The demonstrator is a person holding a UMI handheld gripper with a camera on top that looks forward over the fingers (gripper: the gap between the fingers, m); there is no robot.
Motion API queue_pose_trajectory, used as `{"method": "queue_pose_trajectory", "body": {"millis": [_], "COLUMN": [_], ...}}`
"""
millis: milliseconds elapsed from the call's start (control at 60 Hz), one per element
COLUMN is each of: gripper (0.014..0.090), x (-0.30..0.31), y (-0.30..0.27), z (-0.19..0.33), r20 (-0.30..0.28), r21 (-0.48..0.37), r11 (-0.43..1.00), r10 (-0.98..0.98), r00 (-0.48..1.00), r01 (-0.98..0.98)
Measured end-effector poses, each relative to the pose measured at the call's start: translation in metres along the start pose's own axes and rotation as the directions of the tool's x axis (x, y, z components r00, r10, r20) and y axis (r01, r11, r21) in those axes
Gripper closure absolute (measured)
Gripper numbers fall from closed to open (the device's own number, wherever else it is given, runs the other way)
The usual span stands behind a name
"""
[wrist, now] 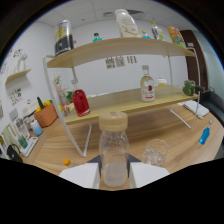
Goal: Make me a cup of Mount Fuji.
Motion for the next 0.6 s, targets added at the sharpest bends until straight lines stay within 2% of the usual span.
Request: {"method": "queue_pose_trajectory", "body": {"millis": [133,250,417,600], "gripper": [0.065,0.0651,0.0652,0.0653], "x": [-0.01,-0.02,-0.026,-0.017], "y": [0.005,-0.006,-0.029,-0.05], "z": [0.005,0.005,0.004,0.004], "r20": [0.068,0.143,0.239,0.313], "r21": [-0.023,-0.042,-0.082,-0.132], "r11": [0.981,0.899,0.666,0.36], "r10": [0.196,0.437,0.735,0.899], "r00": [0.978,0.888,0.635,0.306], "r01": [-0.194,-0.436,-0.741,-0.924]}}
